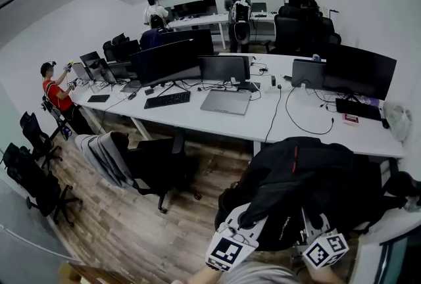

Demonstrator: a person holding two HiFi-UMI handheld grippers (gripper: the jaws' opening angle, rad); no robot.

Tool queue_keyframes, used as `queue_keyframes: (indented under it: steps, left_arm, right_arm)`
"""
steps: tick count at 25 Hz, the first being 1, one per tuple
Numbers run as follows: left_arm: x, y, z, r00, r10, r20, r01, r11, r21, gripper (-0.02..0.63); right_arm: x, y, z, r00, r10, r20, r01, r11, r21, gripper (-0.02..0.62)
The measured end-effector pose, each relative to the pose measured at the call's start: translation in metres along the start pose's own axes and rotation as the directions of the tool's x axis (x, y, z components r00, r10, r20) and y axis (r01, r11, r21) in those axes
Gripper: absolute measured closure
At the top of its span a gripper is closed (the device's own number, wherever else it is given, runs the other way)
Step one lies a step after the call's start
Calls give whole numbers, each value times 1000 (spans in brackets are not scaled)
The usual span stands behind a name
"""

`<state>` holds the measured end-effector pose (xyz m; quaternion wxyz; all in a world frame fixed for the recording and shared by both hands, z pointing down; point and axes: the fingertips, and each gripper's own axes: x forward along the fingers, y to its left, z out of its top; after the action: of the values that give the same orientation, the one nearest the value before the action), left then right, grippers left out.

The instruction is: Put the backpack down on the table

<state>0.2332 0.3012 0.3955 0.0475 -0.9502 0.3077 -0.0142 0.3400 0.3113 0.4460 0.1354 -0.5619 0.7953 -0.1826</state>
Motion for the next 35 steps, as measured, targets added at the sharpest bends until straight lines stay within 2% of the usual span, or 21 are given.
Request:
queue_keyframes:
  steps: [6,9,19,28,35]
  left_arm:
    - [10,-1,5,998,55,5,-55,998,-13,581]
    - [14,-1,6,997,81,14,-81,997,4,581]
    - [13,9,8,980,199,-1,-199,980,-19,581]
    - [5,47,8,968,252,23,-251,968,-11,581]
    - [-2,100,10,956,289,53,-288,957,-16,581]
  right_arm:
    - [3,-9,9,999,48,-15,-48,999,-4,563]
    - [7,-12,12,996,83,-25,-83,997,-4,563]
    - [26,-13,14,980,181,-83,-182,983,0,563]
    - [65,3,10,968,231,-96,-232,973,2,563]
    - [116,25,8,959,260,-114,-264,964,-17,564]
